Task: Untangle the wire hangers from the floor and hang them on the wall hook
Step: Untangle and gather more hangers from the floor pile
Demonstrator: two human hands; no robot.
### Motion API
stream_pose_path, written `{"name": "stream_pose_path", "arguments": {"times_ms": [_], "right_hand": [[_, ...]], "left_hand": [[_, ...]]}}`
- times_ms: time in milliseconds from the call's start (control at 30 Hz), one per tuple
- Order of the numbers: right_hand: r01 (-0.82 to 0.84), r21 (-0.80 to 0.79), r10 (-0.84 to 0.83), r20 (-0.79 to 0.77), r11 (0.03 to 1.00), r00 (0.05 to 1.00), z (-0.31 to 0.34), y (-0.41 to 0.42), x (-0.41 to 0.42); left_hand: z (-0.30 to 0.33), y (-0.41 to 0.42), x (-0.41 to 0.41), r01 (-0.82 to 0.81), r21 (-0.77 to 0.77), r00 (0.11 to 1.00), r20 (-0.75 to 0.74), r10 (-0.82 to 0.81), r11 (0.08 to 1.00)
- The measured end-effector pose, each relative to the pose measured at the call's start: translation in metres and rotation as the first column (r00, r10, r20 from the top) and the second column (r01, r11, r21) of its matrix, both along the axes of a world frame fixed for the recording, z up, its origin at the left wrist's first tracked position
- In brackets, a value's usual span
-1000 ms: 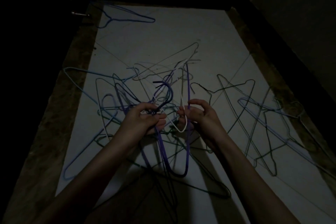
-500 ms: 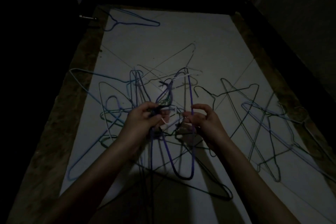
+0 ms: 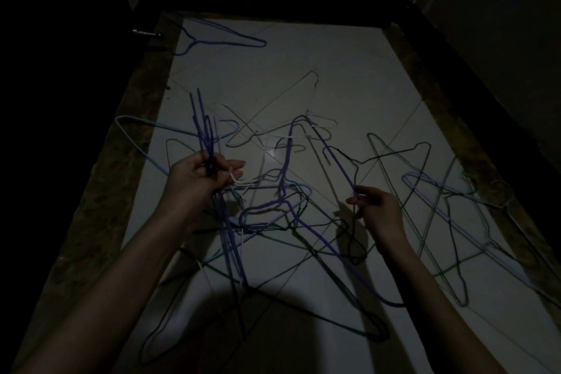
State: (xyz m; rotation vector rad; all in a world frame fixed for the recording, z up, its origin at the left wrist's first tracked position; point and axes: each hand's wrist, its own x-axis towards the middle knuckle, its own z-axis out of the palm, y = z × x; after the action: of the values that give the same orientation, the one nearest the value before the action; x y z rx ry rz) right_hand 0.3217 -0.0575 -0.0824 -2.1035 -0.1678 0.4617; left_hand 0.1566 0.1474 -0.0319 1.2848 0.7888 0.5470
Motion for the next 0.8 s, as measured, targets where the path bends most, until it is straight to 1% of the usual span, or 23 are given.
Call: {"name": "stream_pose_path", "arguments": {"times_ms": [67, 167, 333, 533, 633, 800], "right_hand": [[-0.014, -0.027, 0.015, 0.033, 1.0, 0.999, -0.001, -0.002, 0.001], [-0.137, -0.114, 0.14, 0.019, 0.984, 0.99, -0.001, -0.001, -0.001], [-0.126, -0.086, 0.128, 0.013, 0.988, 0.992, -0.002, -0.012, -0.002], [-0.135, -0.09, 0.146, 0.138, 0.987, 0.98, 0.015, -0.026, 0.003], [-0.182, -0.091, 0.197, 0.21, 0.979, 0.958, 0.019, -0.027, 0.004], [-0.264, -0.077, 0.275, 0.215, 0.961, 0.937, 0.019, -0.006, 0.001]], "left_hand": [[-0.002, 0.003, -0.002, -0.014, 0.003, 1.0, 0.0, 0.014, 1.0], [-0.006, 0.005, -0.005, -0.014, -0.017, 1.0, 0.008, 0.014, 1.0], [-0.013, 0.008, -0.009, -0.038, 0.0, 0.999, -0.014, 0.038, 0.999], [-0.016, 0.01, -0.011, -0.05, 0.033, 0.998, -0.025, 0.051, 0.998], [-0.015, 0.01, -0.011, -0.041, 0.052, 0.998, -0.043, 0.044, 0.998], [-0.017, 0.002, -0.011, -0.022, 0.037, 0.996, -0.089, 0.025, 0.999]]}}
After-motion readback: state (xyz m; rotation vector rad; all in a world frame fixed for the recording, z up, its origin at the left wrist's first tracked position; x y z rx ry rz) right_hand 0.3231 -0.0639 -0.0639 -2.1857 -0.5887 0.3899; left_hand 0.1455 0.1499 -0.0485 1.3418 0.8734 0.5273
